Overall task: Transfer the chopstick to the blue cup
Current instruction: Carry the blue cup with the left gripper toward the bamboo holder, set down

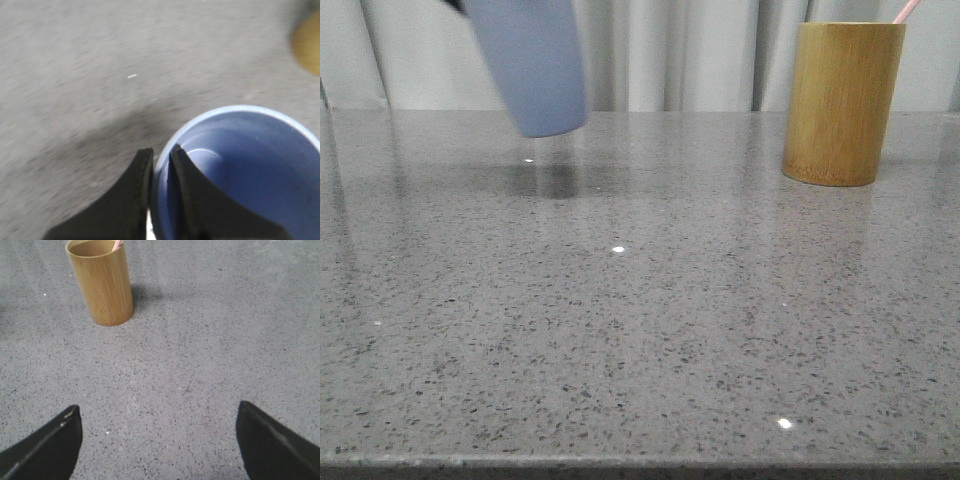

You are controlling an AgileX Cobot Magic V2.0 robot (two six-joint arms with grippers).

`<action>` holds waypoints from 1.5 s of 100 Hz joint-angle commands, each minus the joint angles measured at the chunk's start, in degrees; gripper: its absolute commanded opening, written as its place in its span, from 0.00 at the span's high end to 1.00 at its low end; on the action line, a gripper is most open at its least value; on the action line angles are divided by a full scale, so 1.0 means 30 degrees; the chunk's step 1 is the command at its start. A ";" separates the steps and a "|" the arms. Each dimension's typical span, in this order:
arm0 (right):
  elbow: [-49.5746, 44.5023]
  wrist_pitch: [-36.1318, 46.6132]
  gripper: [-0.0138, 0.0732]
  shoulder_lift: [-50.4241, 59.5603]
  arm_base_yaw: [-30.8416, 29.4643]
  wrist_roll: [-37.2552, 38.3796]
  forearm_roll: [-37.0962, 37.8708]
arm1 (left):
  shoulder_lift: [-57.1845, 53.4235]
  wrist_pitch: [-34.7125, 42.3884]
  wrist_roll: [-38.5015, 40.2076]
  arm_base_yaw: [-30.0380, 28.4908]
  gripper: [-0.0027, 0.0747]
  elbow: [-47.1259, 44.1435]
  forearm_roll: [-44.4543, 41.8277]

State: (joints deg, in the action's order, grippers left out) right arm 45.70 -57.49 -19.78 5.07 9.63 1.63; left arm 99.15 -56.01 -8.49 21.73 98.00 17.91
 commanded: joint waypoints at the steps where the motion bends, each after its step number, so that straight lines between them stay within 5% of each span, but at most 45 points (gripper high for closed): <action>1: 0.0606 0.1282 0.13 -0.0354 -0.0077 -0.0083 0.0164 | -0.0589 0.1673 0.0284 0.1240 0.99 0.1040 0.0327; 39: 0.0606 0.1282 0.13 -0.0354 -0.0077 -0.0083 0.0164 | 0.1536 0.1960 0.1610 0.4101 0.99 0.2563 -0.1947; 119: 0.0606 0.1282 0.13 -0.0354 -0.0077 -0.0083 0.0164 | 0.2670 0.1247 0.1567 0.4308 0.98 0.2563 -0.2372; 131: 0.0606 0.1282 0.13 -0.0354 -0.0077 -0.0083 0.0164 | 0.2670 0.1247 0.1281 0.4308 0.87 0.2563 -0.2372; 150: 0.0606 0.1282 0.13 -0.0354 -0.0077 -0.0083 0.0164 | 0.2670 0.1211 0.1111 0.4308 0.49 0.2563 -0.2372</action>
State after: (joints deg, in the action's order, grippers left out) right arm 45.70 -57.60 -19.78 5.07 9.63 1.63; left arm 109.83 -54.17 -4.90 34.09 103.68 10.04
